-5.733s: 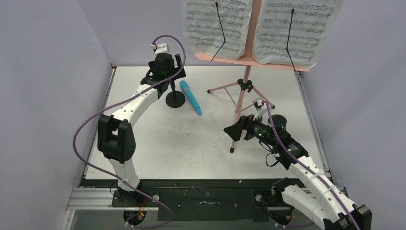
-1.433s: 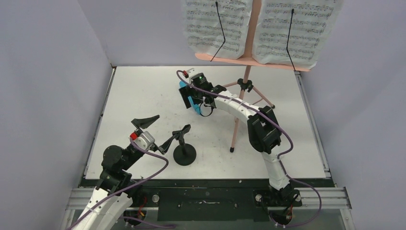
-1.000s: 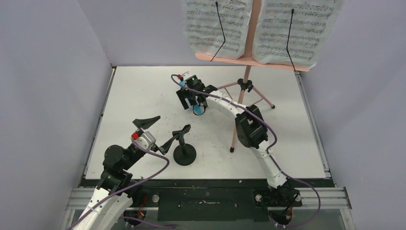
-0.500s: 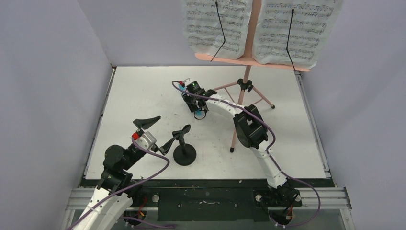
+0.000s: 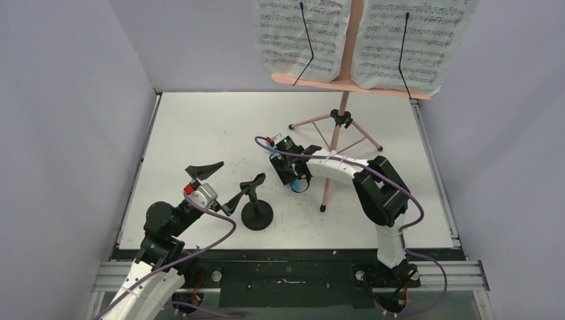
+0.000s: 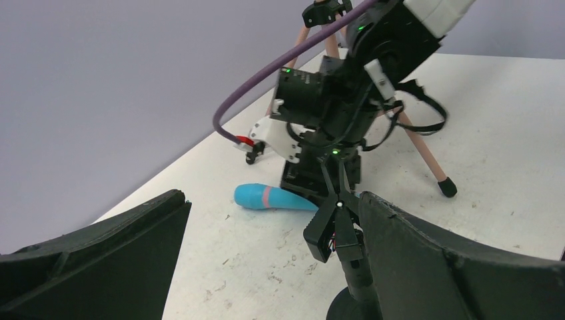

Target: Set up the instrument practice props

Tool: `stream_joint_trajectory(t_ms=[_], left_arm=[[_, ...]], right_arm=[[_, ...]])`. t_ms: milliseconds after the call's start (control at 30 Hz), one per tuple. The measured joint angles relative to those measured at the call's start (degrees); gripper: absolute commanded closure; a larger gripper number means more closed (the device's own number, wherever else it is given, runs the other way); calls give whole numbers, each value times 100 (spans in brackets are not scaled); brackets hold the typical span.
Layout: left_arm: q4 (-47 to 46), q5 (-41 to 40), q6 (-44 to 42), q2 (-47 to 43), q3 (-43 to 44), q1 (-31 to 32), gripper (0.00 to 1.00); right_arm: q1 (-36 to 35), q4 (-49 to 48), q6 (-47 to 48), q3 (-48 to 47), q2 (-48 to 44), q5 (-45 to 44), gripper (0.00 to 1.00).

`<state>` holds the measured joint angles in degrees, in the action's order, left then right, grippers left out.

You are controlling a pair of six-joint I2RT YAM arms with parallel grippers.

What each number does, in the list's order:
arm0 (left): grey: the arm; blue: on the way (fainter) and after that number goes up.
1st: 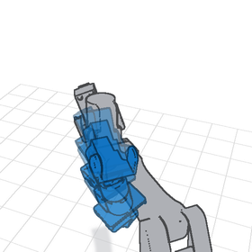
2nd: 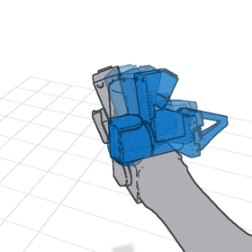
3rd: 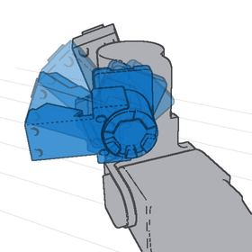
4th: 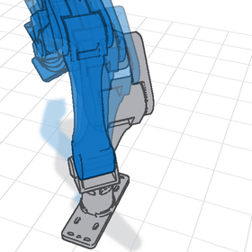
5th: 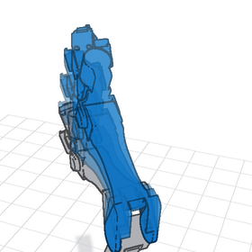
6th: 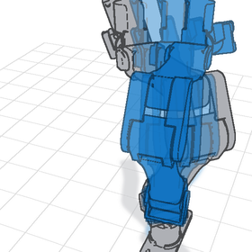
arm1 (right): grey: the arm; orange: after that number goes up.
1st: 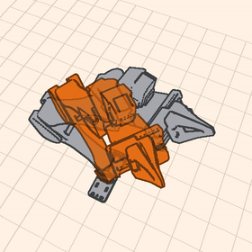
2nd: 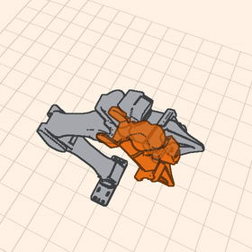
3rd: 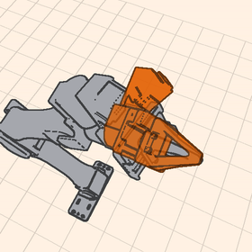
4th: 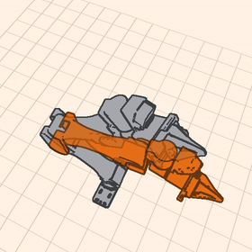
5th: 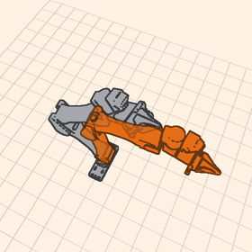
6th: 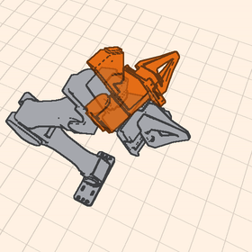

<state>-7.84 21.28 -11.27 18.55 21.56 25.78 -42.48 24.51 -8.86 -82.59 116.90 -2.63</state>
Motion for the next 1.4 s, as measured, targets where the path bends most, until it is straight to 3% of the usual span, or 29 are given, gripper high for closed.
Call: stream_joint_trajectory(t_ms=[133, 367, 533, 767, 1300, 1400], left_arm=[[0, -2, 0, -9, 0, 0, 0], [-2, 0, 4, -31, -4, 0, 0], [-2, 0, 4, -39, -11, 0, 0], [-4, 2, 4, -48, -15, 0, 0], [-15, 4, 7, -33, -44, 0, 0], [-17, 4, 7, -31, -44, 0, 0]], right_arm=[[-267, 142, -131, 782, -798, 42, 25], [-361, 382, -59, 334, -1016, 44, 24], [-323, 667, 7, -481, -647, 24, 27], [-256, 1119, 9, -927, 133, 70, 33], [-249, 1766, 42, -2253, 1224, 42, 54], [-249, 1847, 66, -2326, 1333, 33, 63]])
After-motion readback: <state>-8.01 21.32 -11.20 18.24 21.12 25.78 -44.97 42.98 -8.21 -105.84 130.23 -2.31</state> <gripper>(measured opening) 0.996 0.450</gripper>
